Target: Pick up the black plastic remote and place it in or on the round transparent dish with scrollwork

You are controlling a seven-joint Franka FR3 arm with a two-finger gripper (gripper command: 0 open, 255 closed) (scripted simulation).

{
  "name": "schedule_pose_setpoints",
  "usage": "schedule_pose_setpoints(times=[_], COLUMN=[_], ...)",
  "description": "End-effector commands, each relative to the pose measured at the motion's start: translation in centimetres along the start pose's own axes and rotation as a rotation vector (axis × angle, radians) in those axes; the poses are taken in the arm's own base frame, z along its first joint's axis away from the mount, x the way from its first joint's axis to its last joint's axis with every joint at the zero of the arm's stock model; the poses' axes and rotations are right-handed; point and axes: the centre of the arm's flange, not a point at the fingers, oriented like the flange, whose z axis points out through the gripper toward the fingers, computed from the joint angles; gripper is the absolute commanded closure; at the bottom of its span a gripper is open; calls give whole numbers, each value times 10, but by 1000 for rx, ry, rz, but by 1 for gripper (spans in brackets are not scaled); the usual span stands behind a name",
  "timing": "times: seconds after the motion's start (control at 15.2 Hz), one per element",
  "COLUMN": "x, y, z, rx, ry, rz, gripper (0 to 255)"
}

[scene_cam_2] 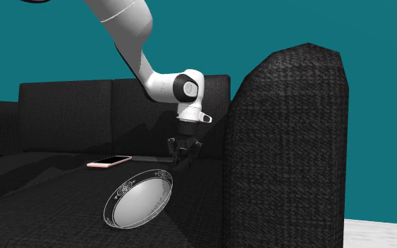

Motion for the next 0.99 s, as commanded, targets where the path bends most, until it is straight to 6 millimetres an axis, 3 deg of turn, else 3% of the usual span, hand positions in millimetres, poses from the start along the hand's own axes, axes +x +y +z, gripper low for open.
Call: schedule_pose_setpoints(times=[0.0, 0.92], x=[0, -4], y=[0, -9], z=[1, -67], rx=[1, 1], ry=[-2, -2], rz=[0, 0], gripper=[255, 255])
